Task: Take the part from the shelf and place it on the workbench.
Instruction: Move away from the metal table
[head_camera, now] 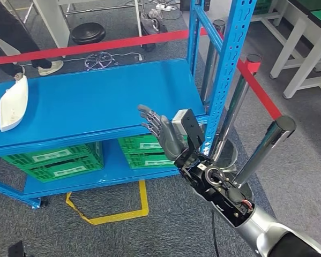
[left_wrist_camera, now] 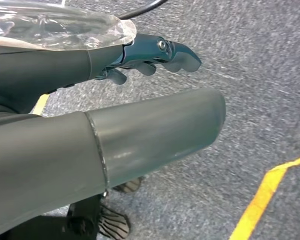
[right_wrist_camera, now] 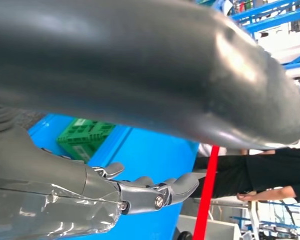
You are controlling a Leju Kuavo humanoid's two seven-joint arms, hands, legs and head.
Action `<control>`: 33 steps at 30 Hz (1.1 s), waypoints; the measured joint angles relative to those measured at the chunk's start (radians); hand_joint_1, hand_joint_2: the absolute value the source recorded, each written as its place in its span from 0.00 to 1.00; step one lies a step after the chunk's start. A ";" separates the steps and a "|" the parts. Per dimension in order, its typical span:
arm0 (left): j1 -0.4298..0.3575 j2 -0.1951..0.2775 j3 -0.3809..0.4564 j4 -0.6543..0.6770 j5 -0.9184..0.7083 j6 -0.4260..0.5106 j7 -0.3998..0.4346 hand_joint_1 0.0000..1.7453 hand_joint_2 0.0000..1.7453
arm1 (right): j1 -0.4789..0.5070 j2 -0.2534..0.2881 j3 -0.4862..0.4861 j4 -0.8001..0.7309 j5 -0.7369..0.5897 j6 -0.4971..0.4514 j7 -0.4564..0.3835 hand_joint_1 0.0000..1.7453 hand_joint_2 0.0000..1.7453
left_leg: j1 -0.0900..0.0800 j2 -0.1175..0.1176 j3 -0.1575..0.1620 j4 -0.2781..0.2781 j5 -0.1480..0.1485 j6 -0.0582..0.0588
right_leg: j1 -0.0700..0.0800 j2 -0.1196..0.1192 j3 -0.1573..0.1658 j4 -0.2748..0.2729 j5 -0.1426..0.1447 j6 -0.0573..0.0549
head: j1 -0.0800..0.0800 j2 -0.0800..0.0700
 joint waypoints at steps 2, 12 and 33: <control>0.001 -0.001 0.000 0.000 0.000 0.000 0.000 0.00 0.00 | 0.002 0.000 0.000 0.000 0.000 0.000 0.000 0.00 0.00 | -0.005 -0.001 0.020 -0.017 0.017 0.011 | 0.008 0.002 -0.013 0.000 0.010 -0.004 | 0.000 0.000; -0.008 -0.001 0.000 0.000 -0.006 -0.004 0.001 0.00 0.00 | 0.003 0.004 -0.009 -0.002 0.006 0.003 -0.004 0.00 0.00 | -0.030 -0.001 0.155 -0.296 0.137 0.070 | 0.011 0.002 -0.058 0.046 -0.010 0.034 | 0.006 0.000; 0.000 -0.003 0.000 0.001 -0.007 -0.004 0.003 0.00 0.00 | 0.006 0.005 -0.014 -0.002 0.011 0.015 -0.005 0.00 0.00 | -0.032 0.004 0.110 -0.297 0.183 0.046 | 0.026 -0.007 0.095 -0.034 -0.062 0.008 | 0.007 0.000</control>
